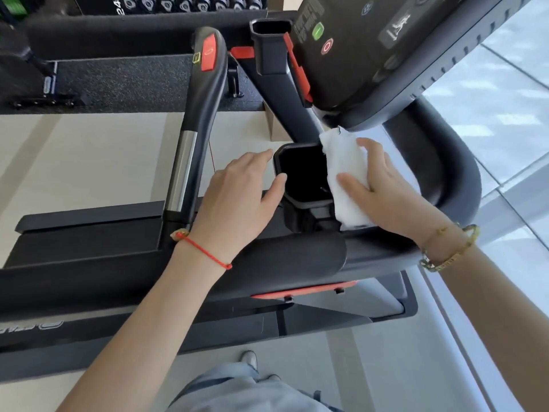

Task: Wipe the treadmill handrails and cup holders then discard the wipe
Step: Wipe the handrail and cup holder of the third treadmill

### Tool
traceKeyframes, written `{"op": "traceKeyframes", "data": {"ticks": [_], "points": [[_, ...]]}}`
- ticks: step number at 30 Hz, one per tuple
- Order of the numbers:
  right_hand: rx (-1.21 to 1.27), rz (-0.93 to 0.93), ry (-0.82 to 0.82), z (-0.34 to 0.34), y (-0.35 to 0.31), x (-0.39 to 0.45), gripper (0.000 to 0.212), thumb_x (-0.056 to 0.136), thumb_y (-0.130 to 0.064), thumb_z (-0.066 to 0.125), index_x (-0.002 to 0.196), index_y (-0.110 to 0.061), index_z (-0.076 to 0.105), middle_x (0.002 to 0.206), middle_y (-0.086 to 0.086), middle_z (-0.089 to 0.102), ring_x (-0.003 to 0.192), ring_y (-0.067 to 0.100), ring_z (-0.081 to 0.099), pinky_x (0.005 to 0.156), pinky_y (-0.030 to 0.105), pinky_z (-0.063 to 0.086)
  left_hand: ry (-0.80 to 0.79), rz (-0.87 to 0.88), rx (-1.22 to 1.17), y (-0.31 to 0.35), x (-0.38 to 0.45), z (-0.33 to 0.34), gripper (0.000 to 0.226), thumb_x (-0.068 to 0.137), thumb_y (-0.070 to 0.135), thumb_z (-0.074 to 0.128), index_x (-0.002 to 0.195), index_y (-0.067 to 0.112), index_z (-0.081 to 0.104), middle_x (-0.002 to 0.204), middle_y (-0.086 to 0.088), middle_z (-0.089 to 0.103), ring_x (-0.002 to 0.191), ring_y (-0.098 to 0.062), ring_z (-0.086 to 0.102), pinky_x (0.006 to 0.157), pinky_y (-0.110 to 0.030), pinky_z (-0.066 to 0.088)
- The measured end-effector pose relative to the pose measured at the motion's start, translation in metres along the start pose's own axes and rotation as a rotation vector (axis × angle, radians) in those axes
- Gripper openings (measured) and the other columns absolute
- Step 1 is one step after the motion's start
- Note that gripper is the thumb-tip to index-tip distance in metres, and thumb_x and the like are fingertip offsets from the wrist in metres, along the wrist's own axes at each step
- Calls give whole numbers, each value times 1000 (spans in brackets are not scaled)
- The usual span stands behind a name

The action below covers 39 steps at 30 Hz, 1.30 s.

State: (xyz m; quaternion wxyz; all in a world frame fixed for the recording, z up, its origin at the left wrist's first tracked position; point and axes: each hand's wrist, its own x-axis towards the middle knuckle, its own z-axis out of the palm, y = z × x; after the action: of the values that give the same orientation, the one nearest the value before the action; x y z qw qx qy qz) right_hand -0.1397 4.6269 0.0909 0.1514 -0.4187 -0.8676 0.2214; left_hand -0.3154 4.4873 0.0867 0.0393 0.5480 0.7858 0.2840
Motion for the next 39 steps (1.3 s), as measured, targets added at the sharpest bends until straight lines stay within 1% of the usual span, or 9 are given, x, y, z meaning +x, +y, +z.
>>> {"op": "traceKeyframes", "data": {"ticks": [3,9,12,16,21,28,31,34,39], "points": [[42,-17,-127,-7,0,23,59,98,-28,50,148,-20,20,137,9,36,112,25,43,91,32,32,-62,-16,14,0,11,5,56,102,43,42,150,14,38,141,-4,54,125,-21,53,102,-40,45],[-63,-150,-287,-17,-5,62,51,98,-27,51,145,-23,32,133,8,46,104,15,40,85,26,30,-121,-75,-12,0,19,7,61,102,46,40,153,14,32,143,-5,52,128,-21,51,103,-37,45],[-26,-156,-274,-20,4,53,51,98,-30,51,145,-30,31,137,2,44,110,16,44,92,32,36,-128,-107,-62,-1,20,7,60,101,47,41,152,15,36,144,-3,52,130,-19,50,106,-36,43],[1,-223,-234,-20,6,44,58,97,-28,51,149,-31,25,145,0,37,107,13,45,88,20,30,-116,-133,-159,0,20,8,57,98,47,42,148,20,43,137,3,57,123,-15,55,102,-33,47],[-207,-421,-272,-20,-9,63,55,97,-27,51,148,-21,32,146,0,38,127,25,42,102,32,36,-101,-157,-227,-1,23,8,56,93,47,45,142,21,51,119,6,63,109,-10,58,94,-28,50],[-509,-567,-240,-8,-26,85,42,101,-42,35,138,-25,44,120,-3,56,97,22,58,70,30,45,-79,-188,-230,0,26,10,53,90,46,49,132,16,60,101,7,63,92,-10,58,84,-28,51],[-614,-538,-202,1,-29,82,45,101,-47,22,135,-27,44,114,-3,55,90,22,57,67,35,48,-71,-181,-229,-1,27,10,52,90,46,50,129,15,62,96,8,62,89,-9,57,84,-29,51],[-642,-492,-153,4,-28,78,49,100,-49,15,135,-28,43,112,-1,53,89,21,54,66,32,43,-68,-173,-249,-2,26,10,54,90,47,50,132,16,60,109,7,66,101,-10,62,92,-33,52],[-540,-434,-145,-4,-20,63,45,101,-41,37,141,-22,40,120,7,51,96,28,58,69,34,49,-51,-160,-271,-1,26,9,48,90,45,52,129,19,63,104,10,66,96,-6,61,91,-34,54]]}}
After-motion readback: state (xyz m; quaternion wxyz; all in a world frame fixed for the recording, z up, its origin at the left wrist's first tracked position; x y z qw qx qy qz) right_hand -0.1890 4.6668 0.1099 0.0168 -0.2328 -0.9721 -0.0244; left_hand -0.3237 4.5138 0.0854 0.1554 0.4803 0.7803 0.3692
